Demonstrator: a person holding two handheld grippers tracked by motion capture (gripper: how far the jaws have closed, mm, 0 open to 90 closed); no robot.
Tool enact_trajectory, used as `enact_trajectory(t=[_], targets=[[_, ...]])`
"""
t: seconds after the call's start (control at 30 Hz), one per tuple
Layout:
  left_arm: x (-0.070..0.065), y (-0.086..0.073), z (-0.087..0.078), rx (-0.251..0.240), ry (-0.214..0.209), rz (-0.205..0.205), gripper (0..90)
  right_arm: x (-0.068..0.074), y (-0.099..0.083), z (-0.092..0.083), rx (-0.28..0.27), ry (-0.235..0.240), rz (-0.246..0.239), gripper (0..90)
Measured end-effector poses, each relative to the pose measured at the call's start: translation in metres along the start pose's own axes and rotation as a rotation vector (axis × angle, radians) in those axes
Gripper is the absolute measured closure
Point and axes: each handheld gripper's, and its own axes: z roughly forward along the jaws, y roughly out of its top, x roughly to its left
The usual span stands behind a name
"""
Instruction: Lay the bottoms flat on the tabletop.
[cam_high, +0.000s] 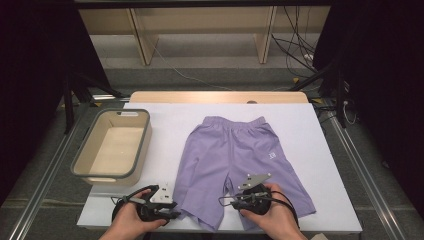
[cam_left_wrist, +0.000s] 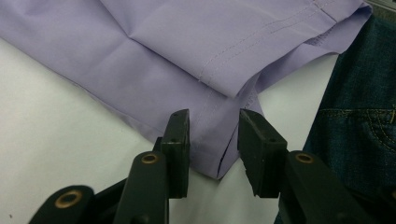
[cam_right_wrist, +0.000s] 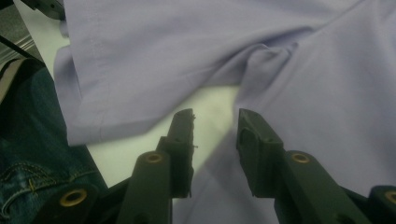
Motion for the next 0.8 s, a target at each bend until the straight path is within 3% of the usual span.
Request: enact_trajectory(t=[0.33,0.63,0.8], targets=[[-0.002,0.002,0.002,0.003,0.027,0.01,71.0,0.014,0.011,0.013,0.002,0.031,-0.044,65.5],[-0.004,0.002,0.003,-0.001,0.046,0.032,86.2,0.025,0.015,0.02,0.01,0.066,-0.059,65.6],[-0.001,0.001,0.0,-0.004,0.044,0.0,89.3,0.029,0.016,0.024,0.016,0.077,-0.082,65.6]])
